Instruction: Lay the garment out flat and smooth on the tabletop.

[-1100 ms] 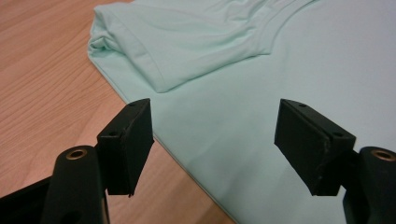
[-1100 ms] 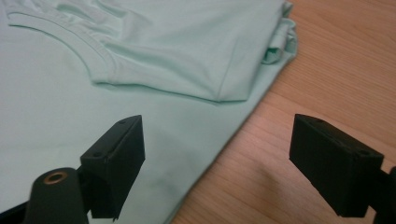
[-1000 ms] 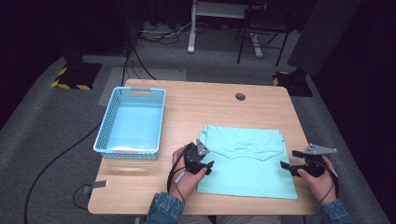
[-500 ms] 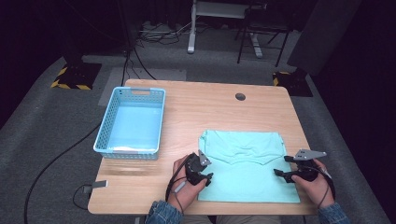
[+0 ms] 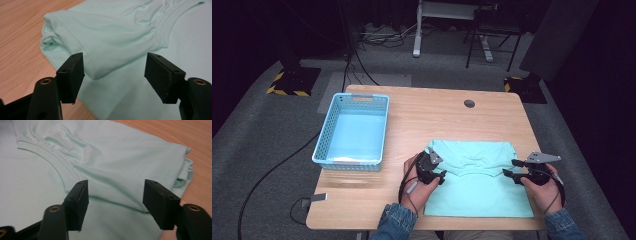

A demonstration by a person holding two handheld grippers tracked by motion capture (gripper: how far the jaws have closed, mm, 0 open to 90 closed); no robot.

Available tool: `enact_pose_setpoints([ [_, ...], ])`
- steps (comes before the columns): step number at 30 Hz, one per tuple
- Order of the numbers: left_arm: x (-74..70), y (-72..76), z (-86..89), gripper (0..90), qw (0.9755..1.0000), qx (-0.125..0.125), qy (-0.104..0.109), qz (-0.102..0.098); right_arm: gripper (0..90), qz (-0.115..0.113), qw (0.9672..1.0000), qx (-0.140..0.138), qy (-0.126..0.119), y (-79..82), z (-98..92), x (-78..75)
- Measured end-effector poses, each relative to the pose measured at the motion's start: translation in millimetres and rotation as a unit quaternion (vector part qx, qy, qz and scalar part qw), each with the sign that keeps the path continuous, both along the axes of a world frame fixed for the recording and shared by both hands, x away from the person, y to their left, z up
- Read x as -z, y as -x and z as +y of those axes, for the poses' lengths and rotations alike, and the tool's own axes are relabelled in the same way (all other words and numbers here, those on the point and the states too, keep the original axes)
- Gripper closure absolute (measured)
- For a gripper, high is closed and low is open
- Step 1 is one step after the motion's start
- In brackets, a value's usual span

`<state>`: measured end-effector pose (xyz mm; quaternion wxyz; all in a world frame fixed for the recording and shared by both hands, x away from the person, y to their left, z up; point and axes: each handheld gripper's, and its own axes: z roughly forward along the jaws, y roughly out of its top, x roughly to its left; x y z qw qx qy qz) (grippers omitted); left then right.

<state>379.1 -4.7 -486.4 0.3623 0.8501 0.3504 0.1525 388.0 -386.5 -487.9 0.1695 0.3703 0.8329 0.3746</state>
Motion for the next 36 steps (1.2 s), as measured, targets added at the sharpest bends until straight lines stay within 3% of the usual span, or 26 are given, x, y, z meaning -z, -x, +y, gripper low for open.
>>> enact_pose_setpoints([
  [5,2.7,-16.2,-18.9,43.6,0.9999,0.011,-0.006,0.001,48.9,0.008,0.9998,0.015,0.013,-10.6,2.8,4.8],
  [7,3.9,-20.8,-22.2,53.5,0.9997,0.019,-0.011,0.009,56.1,0.018,0.9996,0.011,0.021,-12.5,4.5,7.3],
  [10,6.8,-24.0,-26.0,72.5,0.9989,0.029,-0.021,0.03,68.4,0.024,0.9996,0.001,0.012,-11.7,7.3,7.6],
  [14,6.0,-25.4,-26.7,88.1,0.9988,0.03,-0.022,0.032,84.4,0.036,0.9992,-0.017,0.008,-12.6,9.8,6.4],
  [17,2.9,-24.4,-25.9,89.7,0.999,0.03,-0.02,0.025,88.1,0.034,0.9991,-0.022,0.013,-12.1,12.4,5.0],
  [28,-27.7,0.2,-21.6,89.9,0.9988,0.036,0.007,-0.032,88.8,-0.015,0.9997,-0.014,-0.012,3.6,10.2,-19.6],
  [36,-39.6,28.8,-13.0,89.9,0.9978,0.053,0.006,-0.038,88.8,-0.025,0.9993,-0.023,-0.013,31.1,1.1,-36.5],
])
